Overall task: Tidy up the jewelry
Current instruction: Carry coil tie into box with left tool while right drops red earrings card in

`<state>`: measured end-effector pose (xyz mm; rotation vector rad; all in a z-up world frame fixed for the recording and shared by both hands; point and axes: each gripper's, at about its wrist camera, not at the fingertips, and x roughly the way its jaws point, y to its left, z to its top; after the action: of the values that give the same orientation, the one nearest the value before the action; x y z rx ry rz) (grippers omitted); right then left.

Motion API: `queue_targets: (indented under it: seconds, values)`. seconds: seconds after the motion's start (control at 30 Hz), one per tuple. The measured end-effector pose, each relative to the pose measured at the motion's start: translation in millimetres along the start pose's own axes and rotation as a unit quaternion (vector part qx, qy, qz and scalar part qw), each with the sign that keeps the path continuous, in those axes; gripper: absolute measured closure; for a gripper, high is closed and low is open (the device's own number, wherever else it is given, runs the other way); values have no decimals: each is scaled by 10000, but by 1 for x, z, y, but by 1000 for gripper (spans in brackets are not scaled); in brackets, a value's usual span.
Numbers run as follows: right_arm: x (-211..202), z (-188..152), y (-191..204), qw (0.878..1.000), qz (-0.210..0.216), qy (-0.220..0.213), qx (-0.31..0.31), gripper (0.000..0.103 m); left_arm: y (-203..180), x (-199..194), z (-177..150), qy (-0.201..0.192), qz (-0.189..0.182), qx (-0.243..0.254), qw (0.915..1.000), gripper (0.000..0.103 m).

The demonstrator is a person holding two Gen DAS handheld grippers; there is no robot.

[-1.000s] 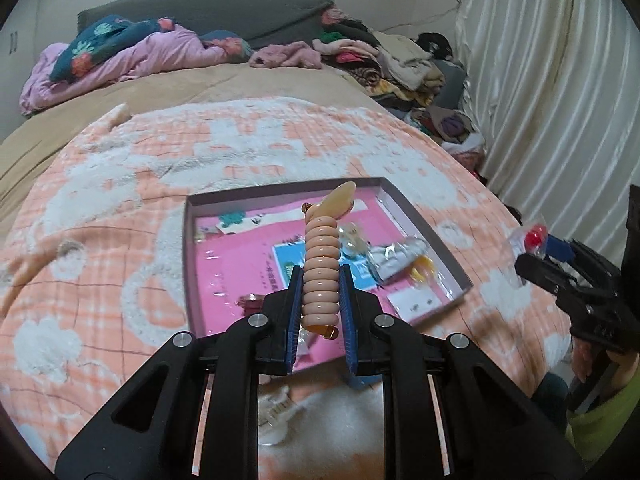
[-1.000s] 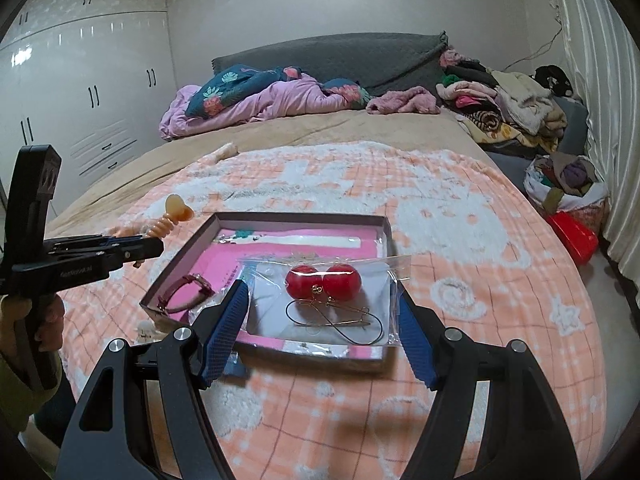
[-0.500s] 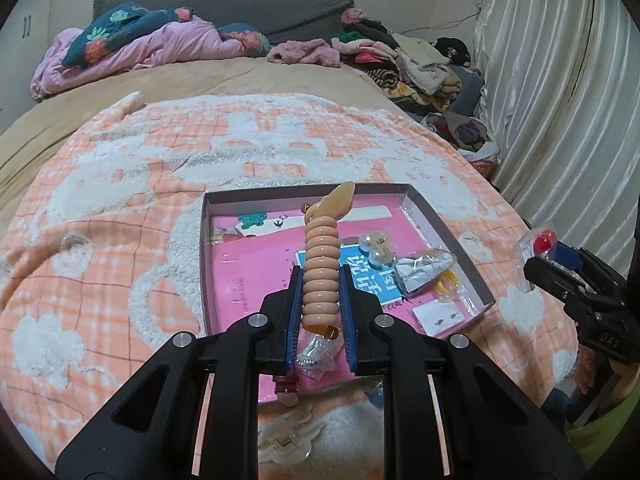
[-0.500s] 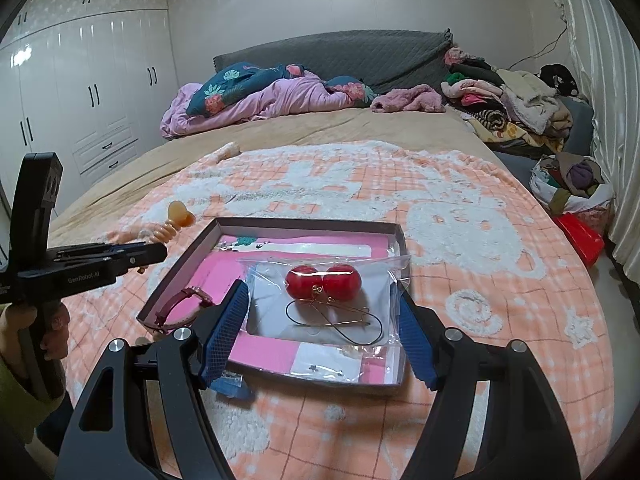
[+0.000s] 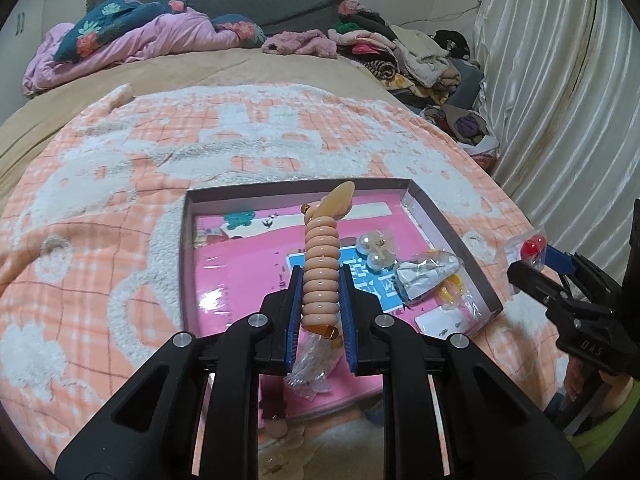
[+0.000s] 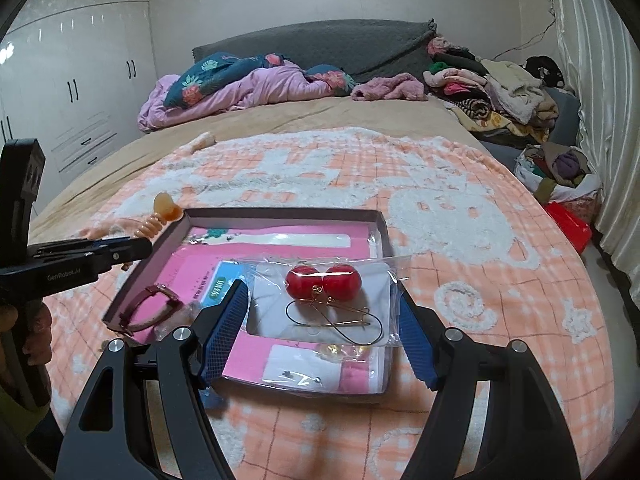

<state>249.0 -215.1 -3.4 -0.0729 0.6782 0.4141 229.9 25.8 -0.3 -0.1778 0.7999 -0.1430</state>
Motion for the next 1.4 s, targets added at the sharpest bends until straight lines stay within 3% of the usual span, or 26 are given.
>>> queue_targets:
  seconds: [0.7,0.93,1.17,1.2,1.27,1.4]
  values:
    - [51,-22,-5,9983,131,556,145,30,-13,57,-3,476,-125,34,9988,92]
    - [54,-24,-9,9979,95,581,267,22,-12,62,-4,521,-111,5,9986,92]
    - [31,-26,-22,9973,90,444,576,11,-12,59,-4,494,-109,1,9987,92]
    - [27,-26,-24,9973,75,424,603,10,-12,58,-4,491,-114,4,9987,90]
    - [20,-26,-26,9972,39,382,637,10,-13,53,-3,469,-127,-3,9988,74]
    - [4,-26,-30,9972,-4,288,687,8,-13,39,-2,365,-107,-49,9993,67]
